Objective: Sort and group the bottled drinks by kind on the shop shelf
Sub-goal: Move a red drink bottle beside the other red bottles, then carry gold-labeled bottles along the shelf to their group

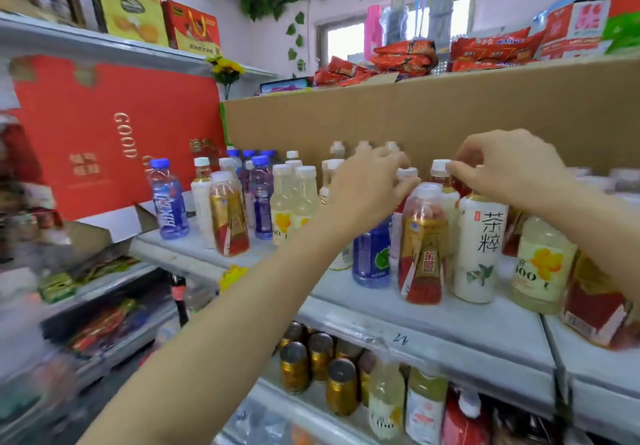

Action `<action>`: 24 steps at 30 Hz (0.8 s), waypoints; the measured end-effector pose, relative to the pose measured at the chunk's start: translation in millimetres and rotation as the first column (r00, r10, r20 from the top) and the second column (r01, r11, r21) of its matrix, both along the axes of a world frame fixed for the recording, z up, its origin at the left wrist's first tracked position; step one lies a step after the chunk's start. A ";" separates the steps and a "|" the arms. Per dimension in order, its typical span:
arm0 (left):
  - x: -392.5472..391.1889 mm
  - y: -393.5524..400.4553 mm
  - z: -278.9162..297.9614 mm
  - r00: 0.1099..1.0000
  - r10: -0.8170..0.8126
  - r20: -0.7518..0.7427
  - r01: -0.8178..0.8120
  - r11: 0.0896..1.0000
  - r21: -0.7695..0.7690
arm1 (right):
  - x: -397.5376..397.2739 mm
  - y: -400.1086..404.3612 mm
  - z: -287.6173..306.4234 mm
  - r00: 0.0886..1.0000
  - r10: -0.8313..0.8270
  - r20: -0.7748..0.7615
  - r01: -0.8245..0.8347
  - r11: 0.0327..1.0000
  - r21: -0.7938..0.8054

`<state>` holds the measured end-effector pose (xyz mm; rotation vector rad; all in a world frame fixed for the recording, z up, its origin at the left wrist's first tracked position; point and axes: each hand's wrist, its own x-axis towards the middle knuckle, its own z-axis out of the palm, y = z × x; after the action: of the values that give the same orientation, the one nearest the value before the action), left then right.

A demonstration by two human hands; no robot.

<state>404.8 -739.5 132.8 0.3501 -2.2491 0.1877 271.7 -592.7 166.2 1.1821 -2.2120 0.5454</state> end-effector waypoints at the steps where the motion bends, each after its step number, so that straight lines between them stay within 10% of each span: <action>1: 5.7 -3.3 -12.2 0.999 -0.019 -0.038 0.020 1.000 0.022 | 6.1 -4.0 -6.5 1.000 0.009 -0.007 -0.009 1.000 -0.006; 11: 61.5 -75.0 -94.2 0.968 0.013 -0.249 0.035 0.982 0.186 | 63.5 -48.0 -69.1 0.944 0.012 -0.330 -0.061 0.988 -0.140; 24: 157.2 -271.9 -136.3 0.893 0.367 -0.259 -0.170 0.810 0.562 | 134.1 -165.4 -148.4 0.967 0.003 -0.256 -0.071 0.964 -0.258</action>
<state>562.0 -1011.4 -3.4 0.9329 -1.8408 -0.3382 405.8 -758.1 17.8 1.0873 -1.8398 0.6452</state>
